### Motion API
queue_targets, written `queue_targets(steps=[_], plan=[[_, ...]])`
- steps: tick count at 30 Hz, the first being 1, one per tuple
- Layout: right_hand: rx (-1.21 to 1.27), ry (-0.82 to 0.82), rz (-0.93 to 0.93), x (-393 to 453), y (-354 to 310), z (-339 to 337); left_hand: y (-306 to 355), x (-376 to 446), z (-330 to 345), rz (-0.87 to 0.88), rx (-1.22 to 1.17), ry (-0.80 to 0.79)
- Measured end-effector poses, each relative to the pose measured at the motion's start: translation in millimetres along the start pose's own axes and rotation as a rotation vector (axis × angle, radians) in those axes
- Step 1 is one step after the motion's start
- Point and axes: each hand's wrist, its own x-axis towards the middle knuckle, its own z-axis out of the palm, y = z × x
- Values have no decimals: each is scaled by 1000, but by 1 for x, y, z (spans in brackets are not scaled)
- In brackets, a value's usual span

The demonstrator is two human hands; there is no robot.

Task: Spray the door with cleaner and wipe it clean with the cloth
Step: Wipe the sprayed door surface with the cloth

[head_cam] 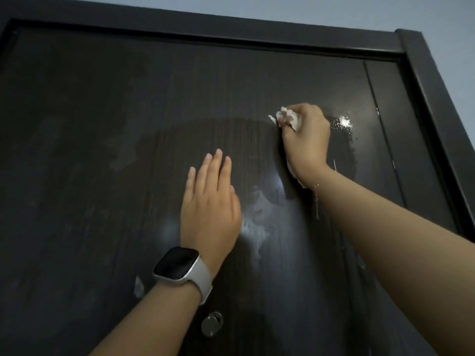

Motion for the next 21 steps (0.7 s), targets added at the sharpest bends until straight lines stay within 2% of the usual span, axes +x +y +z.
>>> queue_targets(steps=[2, 6, 11, 13, 15, 17, 21], plan=[[-15, -26, -74, -3, -6, 10, -2, -2, 2, 4, -2, 18], [-33, -194, -280, -2, -11, 11, -3, -1, 1, 10, -7, 31], [-95, -80, -68, 32, -1, 4, -4, -1, 1, 3, -28, 34], [-111, -57, -66, 26, -4, 9, -3, -1, 2, 2, -41, 42], [-109, -79, -142, 14, -9, 14, -3, -1, 3, 5, -63, 45], [-39, -156, -152, 5, -20, 14, -4, -1, 3, 2, -80, 38], [235, -546, 226, 21, -43, -2, -5, 0, -4, -13, -183, 8]])
